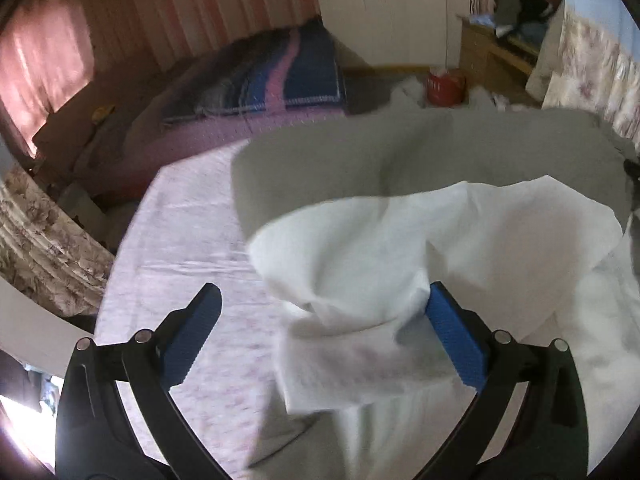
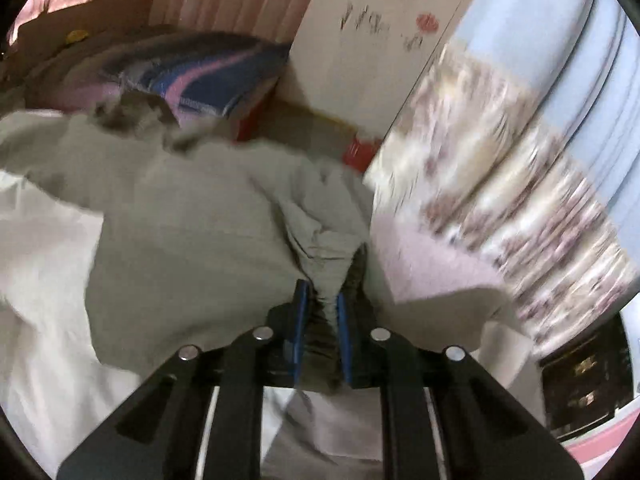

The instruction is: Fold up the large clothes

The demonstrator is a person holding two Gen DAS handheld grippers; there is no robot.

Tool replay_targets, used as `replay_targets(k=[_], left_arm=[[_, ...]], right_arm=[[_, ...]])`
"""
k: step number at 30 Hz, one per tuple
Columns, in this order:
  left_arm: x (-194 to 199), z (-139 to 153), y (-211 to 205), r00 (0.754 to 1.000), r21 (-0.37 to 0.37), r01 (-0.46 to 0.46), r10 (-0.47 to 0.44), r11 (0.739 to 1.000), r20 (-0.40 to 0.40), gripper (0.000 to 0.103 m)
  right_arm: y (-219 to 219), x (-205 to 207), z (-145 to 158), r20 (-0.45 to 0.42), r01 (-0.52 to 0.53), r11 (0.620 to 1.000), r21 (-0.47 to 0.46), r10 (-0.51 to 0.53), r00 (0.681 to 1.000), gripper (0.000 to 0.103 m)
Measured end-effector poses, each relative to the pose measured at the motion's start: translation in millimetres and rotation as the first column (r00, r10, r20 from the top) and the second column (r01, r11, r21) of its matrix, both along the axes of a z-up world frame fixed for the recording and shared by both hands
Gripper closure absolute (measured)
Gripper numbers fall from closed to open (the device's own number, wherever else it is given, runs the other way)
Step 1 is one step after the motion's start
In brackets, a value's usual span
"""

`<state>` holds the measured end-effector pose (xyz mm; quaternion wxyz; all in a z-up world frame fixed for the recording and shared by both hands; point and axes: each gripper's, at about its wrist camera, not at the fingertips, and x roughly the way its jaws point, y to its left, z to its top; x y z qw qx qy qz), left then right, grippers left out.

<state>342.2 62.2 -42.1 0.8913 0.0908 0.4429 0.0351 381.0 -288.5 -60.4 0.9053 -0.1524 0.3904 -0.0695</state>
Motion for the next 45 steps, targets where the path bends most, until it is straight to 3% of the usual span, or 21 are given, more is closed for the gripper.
replay_targets(k=[2, 5, 8, 11, 14, 15, 19, 22, 23, 27, 30, 32, 34, 35, 36, 38, 40, 41, 42, 43, 45], left_arm=[[12, -18, -11, 0.999, 0.068, -0.015, 0.017, 0.998, -0.030, 0.003], [23, -39, -1, 0.995, 0.074, -0.064, 0.069, 0.995, -0.078, 0.034], [28, -43, 32, 0.988, -0.068, -0.113, 0.104, 0.991, -0.118, 0.022], [16, -27, 37, 0.993, -0.062, -0.103, 0.098, 0.993, -0.070, 0.020], [-4, -4, 25, 0.996, 0.019, -0.087, 0.086, 0.996, 0.033, 0.003], [-10, 6, 18, 0.995, 0.039, -0.072, 0.070, 0.997, 0.065, 0.003], [-22, 35, -14, 0.994, 0.055, 0.028, -0.034, 0.998, 0.107, 0.003], [-26, 42, -32, 0.988, 0.087, 0.087, -0.097, 0.992, 0.117, 0.003], [-28, 41, -39, 0.985, 0.093, 0.112, -0.123, 0.989, 0.122, 0.003], [-28, 35, -58, 0.975, 0.100, 0.180, -0.191, 0.979, 0.115, 0.003], [-25, 29, -63, 0.969, 0.099, 0.216, -0.226, 0.971, 0.103, 0.003], [-24, 24, -65, 0.967, 0.097, 0.221, -0.231, 0.970, 0.105, 0.003], [-24, 23, -64, 0.969, 0.096, 0.215, -0.225, 0.972, 0.106, 0.003], [-24, 20, -63, 0.969, 0.096, 0.213, -0.223, 0.972, 0.106, 0.003], [-24, 17, -63, 0.969, 0.094, 0.213, -0.222, 0.973, 0.106, 0.003], [-21, 12, -58, 0.972, 0.090, 0.204, -0.212, 0.975, 0.100, 0.003], [-17, 9, -55, 0.976, 0.091, 0.189, -0.197, 0.978, 0.096, 0.003], [-15, 9, -51, 0.978, 0.088, 0.173, -0.182, 0.981, 0.102, 0.003], [-15, 10, -48, 0.979, 0.080, 0.161, -0.169, 0.984, 0.112, 0.003], [-14, 13, -43, 0.980, 0.060, 0.145, -0.152, 0.988, 0.126, 0.003], [-12, 18, -33, 0.983, 0.021, 0.118, -0.120, 0.993, 0.140, 0.003]], right_arm=[[-6, 3, -14, -0.031, 0.005, 1.000, 0.029, -0.004, 1.000, 0.087], [-6, 3, -20, -0.032, 0.003, 1.000, 0.024, -0.002, 0.999, 0.086], [-13, -6, -13, -0.032, -0.031, 0.998, 0.052, 0.033, 0.999, 0.084], [-35, -30, 23, 0.026, -0.050, 0.980, 0.190, 0.046, 0.999, 0.072], [-84, -66, 65, 0.141, -0.055, 0.931, 0.362, 0.004, 0.990, 0.022], [-109, -78, 75, 0.168, -0.040, 0.905, 0.424, -0.035, 0.985, 0.017], [-193, -101, 86, 0.135, 0.094, 0.793, 0.602, -0.217, 0.967, 0.017], [-261, -109, 74, 0.023, 0.214, 0.647, 0.732, -0.336, 0.941, 0.017], [-275, -111, 70, -0.010, 0.257, 0.638, 0.726, -0.363, 0.932, 0.017], [-301, -102, 36, -0.154, 0.446, 0.831, 0.333, -0.419, 0.895, 0.013], [-315, -97, -1, -0.269, 0.471, 0.855, 0.217, -0.411, 0.871, 0.013], [-320, -95, -20, -0.334, 0.479, 0.851, 0.215, -0.397, 0.855, 0.014], [-314, -98, -31, -0.374, 0.436, 0.851, 0.291, -0.319, 0.871, 0.032], [-303, -97, -33, -0.383, 0.394, 0.870, 0.295, -0.270, 0.883, 0.067], [-295, -96, -33, -0.391, 0.384, 0.885, 0.262, -0.266, 0.881, 0.083], [-281, -92, -28, -0.373, 0.341, 0.924, 0.175, -0.258, 0.891, 0.096], [-261, -89, -8, -0.284, 0.291, 0.956, -0.039, -0.290, 0.914, 0.098], [-254, -88, 3, -0.208, 0.287, 0.941, -0.181, -0.322, 0.924, 0.098], [-248, -88, 24, -0.045, 0.321, 0.863, -0.390, -0.366, 0.930, 0.099], [-247, -89, 42, 0.097, 0.373, 0.782, -0.499, -0.377, 0.921, 0.099], [-253, -107, 88, 0.436, 0.533, 0.642, -0.551, -0.324, 0.840, 0.096]])
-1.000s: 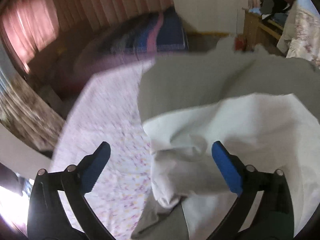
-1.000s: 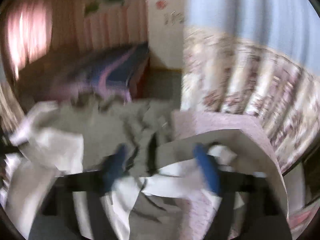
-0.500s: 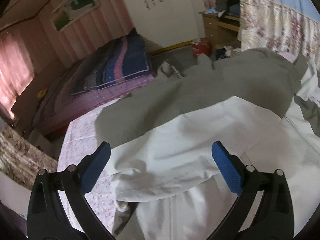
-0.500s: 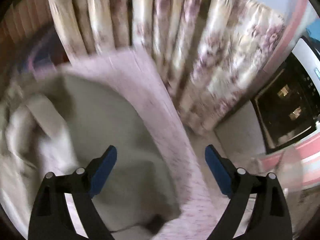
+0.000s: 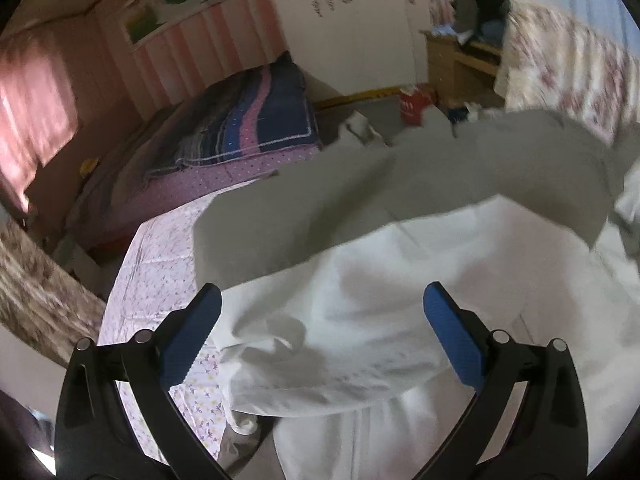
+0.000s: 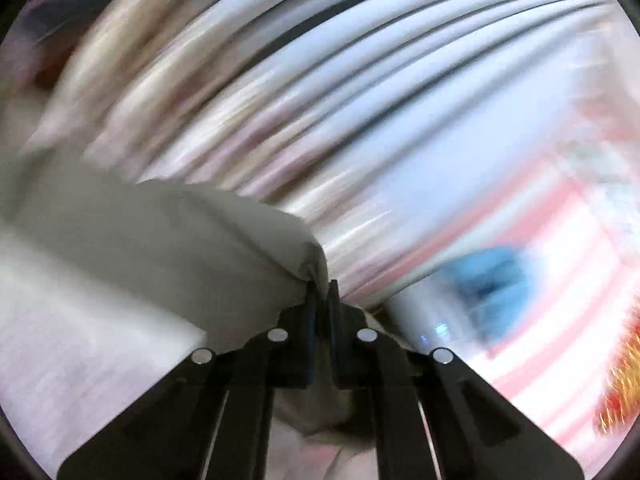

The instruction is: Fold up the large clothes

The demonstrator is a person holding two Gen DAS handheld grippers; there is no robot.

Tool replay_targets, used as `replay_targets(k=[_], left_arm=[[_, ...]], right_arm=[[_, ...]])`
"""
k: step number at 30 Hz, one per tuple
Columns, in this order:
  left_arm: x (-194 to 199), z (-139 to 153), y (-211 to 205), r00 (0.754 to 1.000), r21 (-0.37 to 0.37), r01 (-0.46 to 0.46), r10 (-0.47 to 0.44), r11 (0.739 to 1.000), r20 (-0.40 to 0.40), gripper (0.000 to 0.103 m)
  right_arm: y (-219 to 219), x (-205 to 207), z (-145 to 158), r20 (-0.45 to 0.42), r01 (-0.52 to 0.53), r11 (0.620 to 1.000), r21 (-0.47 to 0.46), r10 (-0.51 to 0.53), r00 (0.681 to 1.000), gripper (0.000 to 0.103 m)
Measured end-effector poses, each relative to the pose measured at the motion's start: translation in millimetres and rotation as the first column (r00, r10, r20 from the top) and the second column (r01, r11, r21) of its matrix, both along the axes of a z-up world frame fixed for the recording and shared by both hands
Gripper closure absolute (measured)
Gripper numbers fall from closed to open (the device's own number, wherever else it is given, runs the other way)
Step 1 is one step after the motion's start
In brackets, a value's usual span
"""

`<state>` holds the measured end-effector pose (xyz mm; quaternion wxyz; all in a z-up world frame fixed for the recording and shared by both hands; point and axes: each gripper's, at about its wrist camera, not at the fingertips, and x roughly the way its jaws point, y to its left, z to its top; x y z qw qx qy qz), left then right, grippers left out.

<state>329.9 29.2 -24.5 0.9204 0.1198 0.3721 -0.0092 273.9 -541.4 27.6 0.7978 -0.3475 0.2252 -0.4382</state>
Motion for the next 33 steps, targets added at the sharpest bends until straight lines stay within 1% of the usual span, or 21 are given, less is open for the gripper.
replay_targets(k=[2, 3, 5, 6, 7, 8, 9, 11, 13, 14, 15, 17, 18, 19, 20, 21, 24, 27, 30, 32, 33], left_arm=[[2, 3, 11, 1.000, -0.051, -0.021, 0.021, 0.998, -0.006, 0.003], [3, 3, 15, 1.000, -0.069, -0.026, 0.025, 0.997, -0.012, 0.003], [4, 0, 20, 0.999, -0.074, -0.041, 0.040, 0.996, -0.012, 0.003], [5, -3, 22, 0.999, -0.070, -0.049, 0.048, 0.996, -0.017, 0.003], [7, -5, 22, 0.998, -0.067, -0.051, 0.050, 0.996, -0.025, 0.003], [8, -8, 23, 0.998, -0.068, -0.054, 0.051, 0.996, -0.036, 0.003], [10, -10, 23, 0.998, -0.071, -0.054, 0.051, 0.996, -0.041, 0.003], [12, -13, 21, 0.998, -0.076, -0.049, 0.045, 0.996, -0.053, 0.003], [13, -15, 16, 0.998, -0.071, -0.040, 0.036, 0.997, -0.057, 0.003], [12, -15, 13, 0.998, -0.066, -0.031, 0.027, 0.997, -0.056, 0.003], [10, -16, 10, 0.998, -0.057, -0.021, 0.018, 0.998, -0.055, 0.003], [8, -18, 4, 0.999, -0.031, -0.009, 0.007, 0.999, -0.049, 0.003], [8, -19, 1, 0.999, -0.018, -0.005, 0.004, 1.000, -0.049, 0.003], [8, -20, -2, 0.999, -0.011, -0.001, 0.000, 1.000, -0.051, 0.003], [8, -20, -3, 0.999, -0.010, 0.004, -0.004, 1.000, -0.053, 0.003], [8, -21, -5, 0.998, -0.012, 0.010, -0.011, 1.000, -0.056, 0.003], [7, -20, -9, 0.998, -0.012, 0.020, -0.021, 1.000, -0.059, 0.003], [5, -17, -11, 0.998, -0.008, 0.028, -0.029, 1.000, -0.054, 0.003], [3, -14, -9, 0.999, -0.003, 0.028, -0.028, 1.000, -0.043, 0.003], [3, -12, -6, 0.999, -0.009, 0.022, -0.022, 1.000, -0.039, 0.003], [3, -11, -4, 0.999, -0.014, 0.014, -0.015, 1.000, -0.039, 0.003]], right_arm=[[-11, -15, 20, 0.150, -0.010, 0.999, -0.041, 0.016, 0.989, 0.094], [-19, -21, 16, 0.199, -0.016, 0.996, -0.084, 0.032, 0.979, 0.094], [-43, -23, -10, 0.210, 0.053, 0.989, -0.137, -0.023, 0.977, 0.093], [-60, -21, -20, 0.173, 0.058, 0.997, -0.050, -0.048, 0.984, 0.094], [-83, -20, -29, 0.137, 0.060, 0.994, 0.088, -0.071, 0.988, 0.094], [-108, -21, -38, 0.118, 0.082, 0.971, 0.224, -0.110, 0.987, 0.094], [-137, -23, -48, 0.093, 0.113, 0.921, 0.373, -0.158, 0.983, 0.094], [-170, -33, -60, 0.088, 0.150, 0.835, 0.529, -0.231, 0.969, 0.094], [-196, -50, -62, 0.115, 0.117, 0.712, 0.693, -0.269, 0.956, 0.092], [-202, -57, -62, 0.133, 0.092, 0.658, 0.747, -0.283, 0.950, 0.078], [-210, -66, -64, 0.139, 0.061, 0.578, 0.814, -0.296, 0.945, 0.052], [-209, -85, -79, 0.147, -0.005, 0.416, 0.909, -0.312, 0.939, 0.015], [-211, -93, -95, 0.122, -0.030, 0.275, 0.961, -0.323, 0.938, 0.015], [-213, -100, -117, 0.104, -0.071, 0.110, 0.991, -0.334, 0.937, 0.015], [-212, -103, -134, 0.099, -0.098, 0.022, 0.995, -0.347, 0.933, 0.015], [-210, -108, -157, 0.075, -0.123, -0.101, 0.987, -0.384, 0.920, 0.015], [-198, -120, -206, -0.002, -0.166, -0.308, 0.937, -0.479, 0.878, 0.015], [-188, -123, -241, -0.061, -0.240, -0.442, 0.864, -0.565, 0.823, 0.015], [-179, -117, -261, -0.093, -0.303, -0.531, 0.791, -0.594, 0.799, 0.013], [-174, -109, -265, -0.080, -0.336, -0.542, 0.771, -0.605, 0.792, 0.015], [-175, -107, -259, -0.047, -0.349, -0.508, 0.787, -0.614, 0.788, 0.023]])
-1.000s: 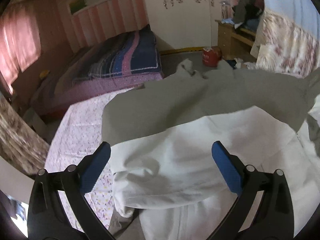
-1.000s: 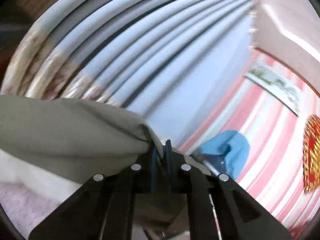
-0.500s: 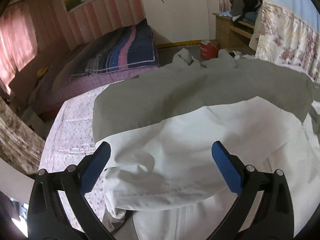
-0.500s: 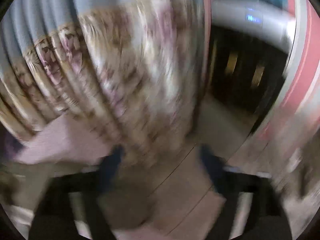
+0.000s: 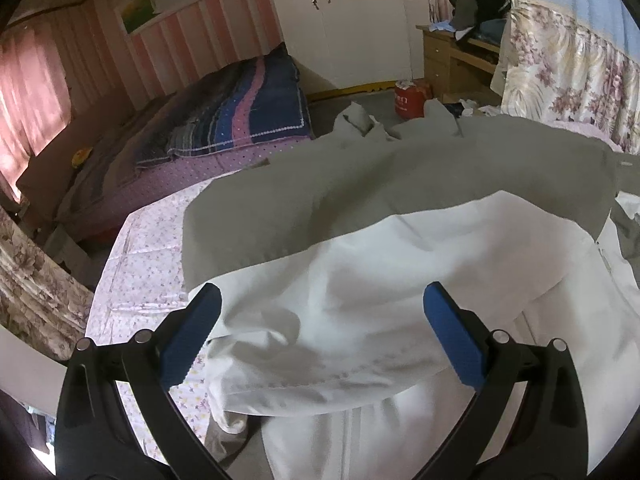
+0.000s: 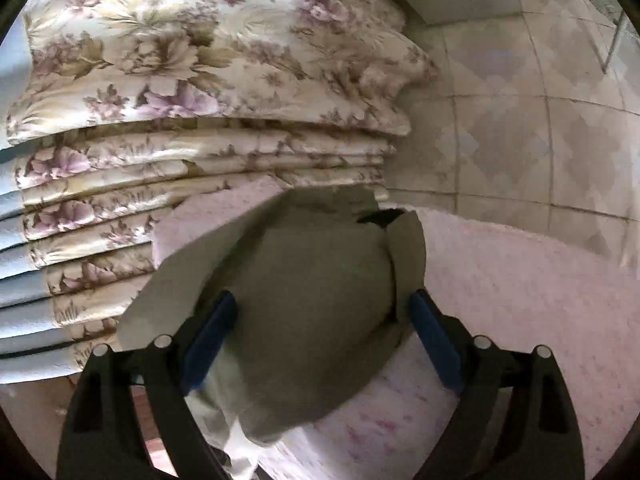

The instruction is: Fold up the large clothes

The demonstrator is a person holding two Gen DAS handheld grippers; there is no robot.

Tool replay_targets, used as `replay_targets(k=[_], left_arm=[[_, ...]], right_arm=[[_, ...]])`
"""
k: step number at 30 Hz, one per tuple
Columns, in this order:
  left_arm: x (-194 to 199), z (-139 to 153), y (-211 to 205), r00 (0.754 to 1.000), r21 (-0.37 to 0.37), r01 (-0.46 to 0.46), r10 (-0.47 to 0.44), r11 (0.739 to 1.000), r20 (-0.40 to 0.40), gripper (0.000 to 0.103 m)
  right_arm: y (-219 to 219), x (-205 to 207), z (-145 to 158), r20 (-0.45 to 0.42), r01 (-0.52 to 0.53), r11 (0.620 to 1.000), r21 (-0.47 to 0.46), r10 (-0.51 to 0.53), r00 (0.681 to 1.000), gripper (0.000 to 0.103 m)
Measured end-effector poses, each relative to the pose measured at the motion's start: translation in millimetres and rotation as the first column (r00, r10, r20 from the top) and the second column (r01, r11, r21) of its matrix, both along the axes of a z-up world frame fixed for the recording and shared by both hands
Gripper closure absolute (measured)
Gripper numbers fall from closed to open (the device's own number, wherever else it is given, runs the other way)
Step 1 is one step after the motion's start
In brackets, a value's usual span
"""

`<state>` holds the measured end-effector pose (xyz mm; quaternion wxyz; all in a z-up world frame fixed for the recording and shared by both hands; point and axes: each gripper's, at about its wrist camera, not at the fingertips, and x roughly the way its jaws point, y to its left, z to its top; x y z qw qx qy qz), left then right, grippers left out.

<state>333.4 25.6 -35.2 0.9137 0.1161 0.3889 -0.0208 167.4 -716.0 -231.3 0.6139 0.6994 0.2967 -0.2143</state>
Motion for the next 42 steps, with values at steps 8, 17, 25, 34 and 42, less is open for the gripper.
replay_targets(k=[8, 17, 25, 34, 42], left_arm=[[5, 5, 20, 0.999, -0.080, -0.045, 0.044, 0.996, -0.015, 0.003], [9, 10, 36, 0.996, -0.098, -0.086, 0.085, 0.991, -0.012, 0.003], [13, 8, 46, 0.992, -0.090, -0.117, 0.113, 0.989, -0.046, 0.003], [8, 28, 77, 0.986, -0.118, -0.167, 0.168, 0.979, -0.006, 0.003], [9, 34, 107, 0.975, -0.195, -0.221, 0.221, 0.956, -0.022, 0.003]], right_arm=[[-6, 24, 68, 0.056, -0.028, 0.933, -0.359, 0.052, 0.997, 0.094], [82, 84, 224, -0.008, -0.186, 0.618, -0.764, 0.279, 0.960, 0.094], [276, 165, 307, -0.103, -0.266, 0.222, -0.938, 0.556, 0.825, 0.097], [500, 204, 306, -0.145, -0.312, 0.010, -0.950, 0.871, 0.470, 0.097], [570, 225, 207, -0.360, -0.632, -0.210, -0.745, 0.926, 0.116, 0.089]])
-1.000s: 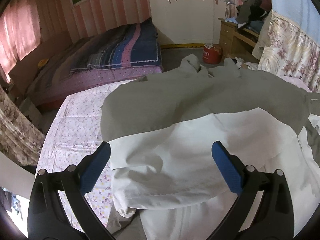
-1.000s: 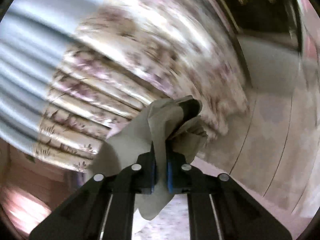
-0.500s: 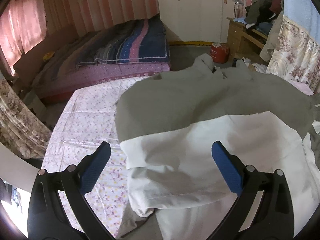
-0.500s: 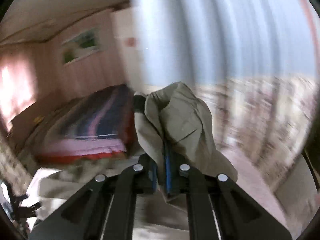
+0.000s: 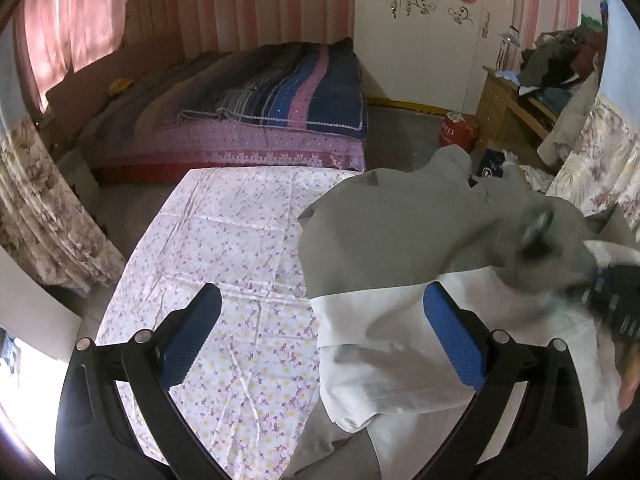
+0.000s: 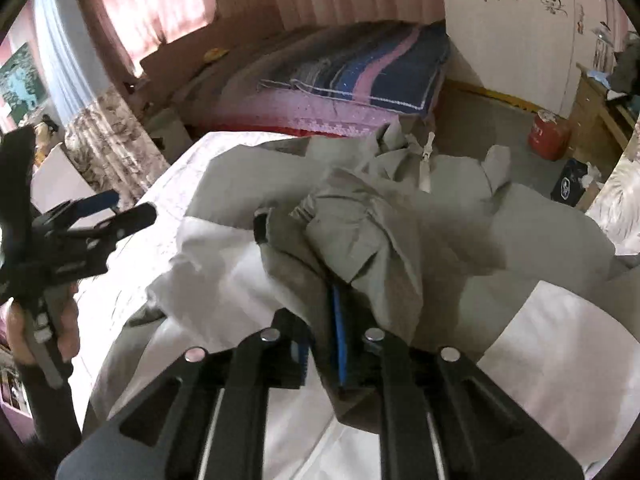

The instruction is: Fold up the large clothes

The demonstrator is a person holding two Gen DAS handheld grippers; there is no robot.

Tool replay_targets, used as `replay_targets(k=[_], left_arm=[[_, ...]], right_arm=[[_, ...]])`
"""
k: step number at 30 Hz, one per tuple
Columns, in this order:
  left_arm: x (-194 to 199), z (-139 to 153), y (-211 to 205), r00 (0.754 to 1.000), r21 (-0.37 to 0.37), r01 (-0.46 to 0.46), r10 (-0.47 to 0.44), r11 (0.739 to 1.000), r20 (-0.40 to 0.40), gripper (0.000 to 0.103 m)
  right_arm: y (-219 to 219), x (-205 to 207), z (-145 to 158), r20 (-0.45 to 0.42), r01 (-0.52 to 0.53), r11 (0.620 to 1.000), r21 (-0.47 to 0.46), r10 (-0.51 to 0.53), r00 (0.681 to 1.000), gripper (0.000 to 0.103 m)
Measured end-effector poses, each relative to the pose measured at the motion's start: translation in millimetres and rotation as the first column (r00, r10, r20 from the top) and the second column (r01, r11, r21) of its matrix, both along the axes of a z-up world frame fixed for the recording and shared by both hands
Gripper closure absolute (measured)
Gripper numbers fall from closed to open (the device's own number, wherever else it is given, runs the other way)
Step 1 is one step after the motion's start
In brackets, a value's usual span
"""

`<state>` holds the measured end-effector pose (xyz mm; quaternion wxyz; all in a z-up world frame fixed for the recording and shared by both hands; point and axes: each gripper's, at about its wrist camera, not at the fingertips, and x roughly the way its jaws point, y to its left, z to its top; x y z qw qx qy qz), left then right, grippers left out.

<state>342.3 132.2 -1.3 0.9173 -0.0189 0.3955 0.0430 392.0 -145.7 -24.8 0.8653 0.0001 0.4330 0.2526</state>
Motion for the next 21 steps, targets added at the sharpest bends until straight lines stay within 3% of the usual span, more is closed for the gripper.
replay_targets(k=[2, 4, 5, 6, 7, 9, 12, 15, 17, 18, 20, 21], left_arm=[[0, -1, -3, 1.000, 0.010, 0.003, -0.003, 1.000, -0.002, 0.003], [0, 0, -9, 1.000, 0.019, 0.014, -0.013, 1.000, -0.011, 0.003], [-1, 2, -16, 0.999, 0.015, 0.033, -0.033, 0.999, -0.008, 0.003], [-2, 4, -20, 0.999, 0.009, 0.047, -0.047, 0.999, -0.002, 0.003], [-3, 5, -25, 0.999, 0.005, 0.054, -0.054, 0.999, 0.001, 0.003], [-2, 7, -38, 0.998, 0.030, 0.068, -0.067, 0.997, -0.015, 0.003], [-4, 11, -56, 0.997, 0.147, 0.072, -0.069, 0.987, -0.023, 0.003], [-11, 14, -66, 0.996, 0.171, 0.085, -0.082, 0.982, -0.026, 0.003], [-14, 14, -74, 0.994, 0.153, 0.107, -0.102, 0.982, -0.039, 0.003], [-14, 13, -79, 0.993, 0.145, 0.119, -0.114, 0.982, -0.043, 0.003], [-12, 12, -91, 0.990, 0.135, 0.137, -0.132, 0.981, -0.046, 0.003], [-10, 11, -98, 0.988, 0.131, 0.153, -0.148, 0.980, -0.051, 0.003]], right_arm=[[-19, -3, 12, -0.025, -0.003, 0.998, 0.060, 0.005, 1.000, 0.086], [-41, -4, 27, -0.069, 0.013, 0.991, 0.130, -0.004, 0.998, 0.073], [-47, -5, 29, -0.076, 0.019, 0.990, 0.137, -0.009, 0.997, 0.044], [-49, -6, 33, -0.070, 0.023, 0.989, 0.147, -0.013, 0.997, 0.006], [-52, -10, 38, -0.034, 0.057, 0.987, 0.152, -0.053, 0.998, 0.002], [-53, -12, 38, -0.003, 0.079, 0.988, 0.135, -0.080, 0.997, 0.002], [-68, -36, 54, 0.015, 0.003, 0.971, 0.241, -0.007, 1.000, 0.002], [-101, -53, 84, 0.147, 0.049, 0.976, 0.213, -0.081, 0.986, 0.002], [-124, -59, 96, 0.257, 0.166, 0.977, 0.133, -0.196, 0.946, 0.002], [-141, -64, 99, 0.320, 0.250, 0.964, 0.090, -0.266, 0.909, 0.002], [-169, -70, 97, 0.379, 0.358, 0.933, 0.025, -0.340, 0.860, 0.002], [-178, -69, 92, 0.379, 0.382, 0.924, 0.008, -0.356, 0.854, 0.002]])
